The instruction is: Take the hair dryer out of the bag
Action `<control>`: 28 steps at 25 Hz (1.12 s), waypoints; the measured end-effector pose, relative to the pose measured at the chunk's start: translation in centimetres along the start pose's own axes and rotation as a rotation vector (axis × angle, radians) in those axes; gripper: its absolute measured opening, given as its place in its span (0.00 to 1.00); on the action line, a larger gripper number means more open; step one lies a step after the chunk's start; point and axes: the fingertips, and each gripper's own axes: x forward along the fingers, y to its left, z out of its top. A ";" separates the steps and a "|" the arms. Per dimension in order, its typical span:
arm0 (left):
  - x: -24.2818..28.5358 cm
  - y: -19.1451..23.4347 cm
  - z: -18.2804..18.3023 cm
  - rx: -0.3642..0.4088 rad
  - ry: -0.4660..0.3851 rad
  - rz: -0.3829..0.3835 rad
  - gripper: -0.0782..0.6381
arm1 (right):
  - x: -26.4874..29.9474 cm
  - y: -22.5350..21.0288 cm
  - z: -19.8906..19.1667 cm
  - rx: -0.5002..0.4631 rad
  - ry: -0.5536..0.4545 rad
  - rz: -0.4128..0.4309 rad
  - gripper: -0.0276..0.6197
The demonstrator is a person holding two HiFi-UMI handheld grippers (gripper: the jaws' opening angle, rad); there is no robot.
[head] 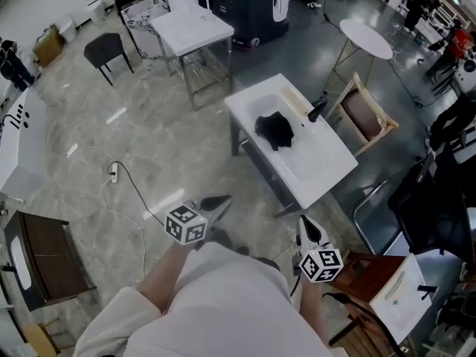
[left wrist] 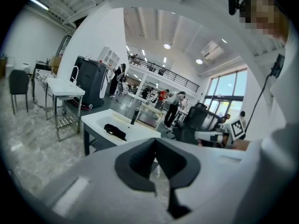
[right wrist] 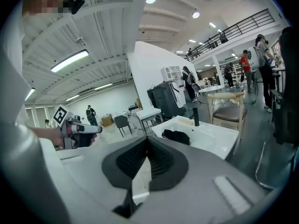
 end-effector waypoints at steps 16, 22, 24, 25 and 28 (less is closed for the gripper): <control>3.7 9.1 4.5 0.010 0.039 -0.056 0.11 | 8.9 -1.3 2.9 0.039 -0.004 -0.072 0.05; 5.3 13.4 7.2 0.007 0.068 -0.097 0.11 | 13.0 -1.1 4.7 0.055 -0.010 -0.105 0.05; 5.8 14.7 8.0 0.008 0.081 -0.117 0.11 | 14.3 -1.1 5.2 0.060 -0.009 -0.121 0.05; 6.1 15.3 8.3 0.012 0.089 -0.130 0.11 | 15.0 -1.1 5.4 0.064 -0.009 -0.130 0.05; 6.9 17.0 9.4 0.041 0.111 -0.177 0.11 | 17.1 -1.2 6.2 0.074 -0.012 -0.158 0.05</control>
